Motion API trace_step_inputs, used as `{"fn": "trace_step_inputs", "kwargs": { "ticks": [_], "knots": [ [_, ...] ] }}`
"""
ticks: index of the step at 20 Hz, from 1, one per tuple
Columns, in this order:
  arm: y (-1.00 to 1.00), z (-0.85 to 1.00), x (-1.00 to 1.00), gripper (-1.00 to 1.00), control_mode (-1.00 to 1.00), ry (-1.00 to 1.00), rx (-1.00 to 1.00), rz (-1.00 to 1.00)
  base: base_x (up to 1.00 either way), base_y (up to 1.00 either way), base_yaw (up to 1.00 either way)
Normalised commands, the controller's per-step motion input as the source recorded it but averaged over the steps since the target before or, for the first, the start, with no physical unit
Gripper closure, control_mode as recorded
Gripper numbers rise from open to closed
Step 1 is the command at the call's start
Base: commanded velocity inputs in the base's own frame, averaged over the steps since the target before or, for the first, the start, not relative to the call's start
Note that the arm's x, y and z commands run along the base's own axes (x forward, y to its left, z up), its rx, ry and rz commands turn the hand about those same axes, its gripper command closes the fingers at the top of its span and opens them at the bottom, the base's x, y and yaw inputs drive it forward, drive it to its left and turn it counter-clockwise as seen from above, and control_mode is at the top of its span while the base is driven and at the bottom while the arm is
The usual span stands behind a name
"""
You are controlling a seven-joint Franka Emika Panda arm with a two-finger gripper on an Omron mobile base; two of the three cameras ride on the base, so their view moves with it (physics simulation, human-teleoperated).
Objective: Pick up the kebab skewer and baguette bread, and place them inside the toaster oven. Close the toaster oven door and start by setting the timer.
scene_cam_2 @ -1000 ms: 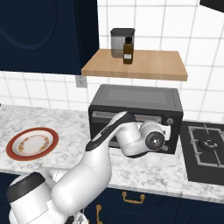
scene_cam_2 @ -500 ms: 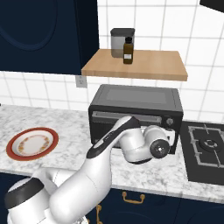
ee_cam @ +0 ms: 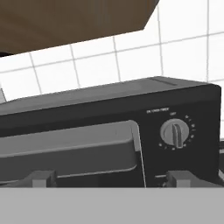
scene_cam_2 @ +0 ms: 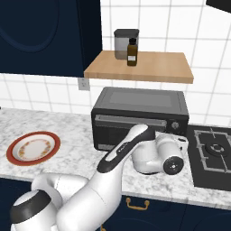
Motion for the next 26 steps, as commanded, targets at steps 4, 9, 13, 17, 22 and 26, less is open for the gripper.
{"fn": "trace_step_inputs", "kwargs": {
  "ticks": [4, 9, 13, 17, 22, 26],
  "knots": [
    [-0.44, 0.00, 0.03, -1.00, -1.00, -0.07, 0.21, -0.01, 0.00, 0.00, 0.00],
    [-0.33, 0.01, 0.21, -1.00, -1.00, -0.02, 0.17, -0.01, 0.00, 0.00, 0.00],
    [-0.13, 0.01, 0.30, -1.00, -1.00, -0.03, 0.14, 0.00, 0.00, 0.00, 0.00],
    [-0.02, 0.00, 0.26, -1.00, -1.00, 0.00, 0.10, 0.00, 0.00, 0.00, 0.00],
    [0.00, 0.00, 0.12, -1.00, -1.00, -0.02, 0.09, 0.00, 0.00, 0.00, 0.00],
    [0.00, 0.11, 0.01, -1.00, -1.00, -0.01, 0.02, 0.00, 0.00, 0.00, 0.00]
  ]
}}
